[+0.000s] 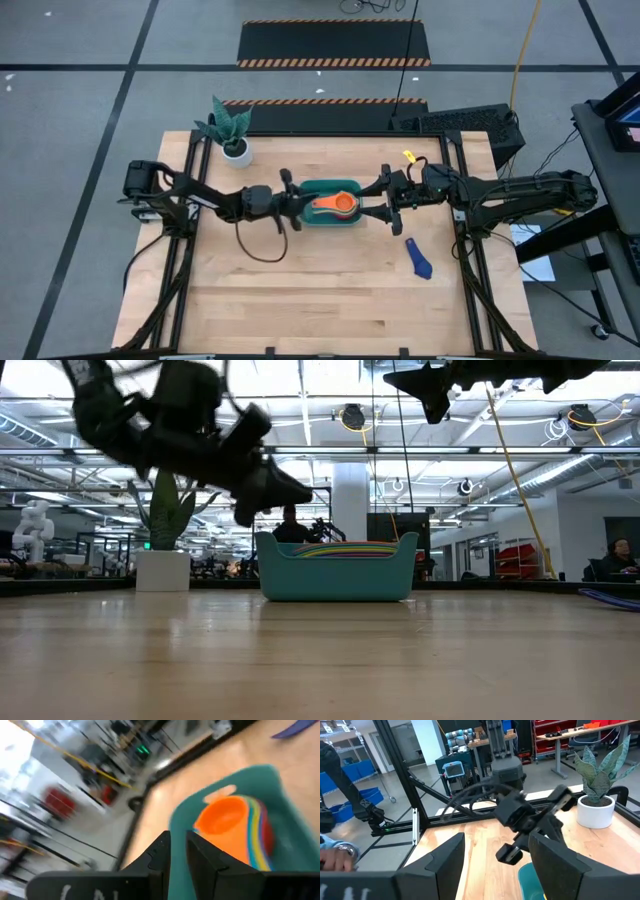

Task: Nest measuring cups in basket
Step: Adjust the stack of measuring cups inside the light blue bin, then stack the dark blue measuring cup on top of the orange measuring cup inside the light blue bin

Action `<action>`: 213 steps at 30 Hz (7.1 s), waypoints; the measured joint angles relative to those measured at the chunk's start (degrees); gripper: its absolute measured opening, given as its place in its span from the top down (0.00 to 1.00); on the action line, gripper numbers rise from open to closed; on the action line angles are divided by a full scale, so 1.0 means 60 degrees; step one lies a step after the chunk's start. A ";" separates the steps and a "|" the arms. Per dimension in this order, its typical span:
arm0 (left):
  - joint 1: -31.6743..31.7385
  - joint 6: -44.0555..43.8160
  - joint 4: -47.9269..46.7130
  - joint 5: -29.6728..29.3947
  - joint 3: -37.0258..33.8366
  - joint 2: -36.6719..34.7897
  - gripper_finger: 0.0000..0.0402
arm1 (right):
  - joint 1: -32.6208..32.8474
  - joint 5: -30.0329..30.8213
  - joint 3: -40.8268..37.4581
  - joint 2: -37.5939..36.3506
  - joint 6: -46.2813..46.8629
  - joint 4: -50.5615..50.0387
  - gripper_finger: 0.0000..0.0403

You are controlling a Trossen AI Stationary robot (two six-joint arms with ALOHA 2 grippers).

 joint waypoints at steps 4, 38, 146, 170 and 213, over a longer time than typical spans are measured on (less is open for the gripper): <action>-0.0101 -0.1637 -0.4393 0.0153 0.1693 -0.0366 0.84 | 0.0000 0.0000 0.0000 0.0004 0.0000 0.0004 0.47; 0.0595 -0.5251 -0.9354 0.1930 0.4449 0.1079 0.23 | 0.0000 -0.0069 -0.0006 -0.0211 0.0076 -0.0195 0.47; -0.3827 -0.8044 -1.0386 0.0356 0.4454 -0.3109 0.30 | -0.0015 -0.1102 0.0000 0.3381 -0.1504 -1.0131 0.56; -0.3838 -0.8114 -1.0387 0.0348 0.4454 -0.3109 0.30 | -0.0255 -0.1268 0.0304 0.3945 -0.0830 -1.0184 0.65; -0.3841 -0.8118 -1.0449 0.0039 0.4450 -0.3106 0.30 | -0.0484 -0.1319 0.0313 0.3883 -0.1992 -1.2092 0.65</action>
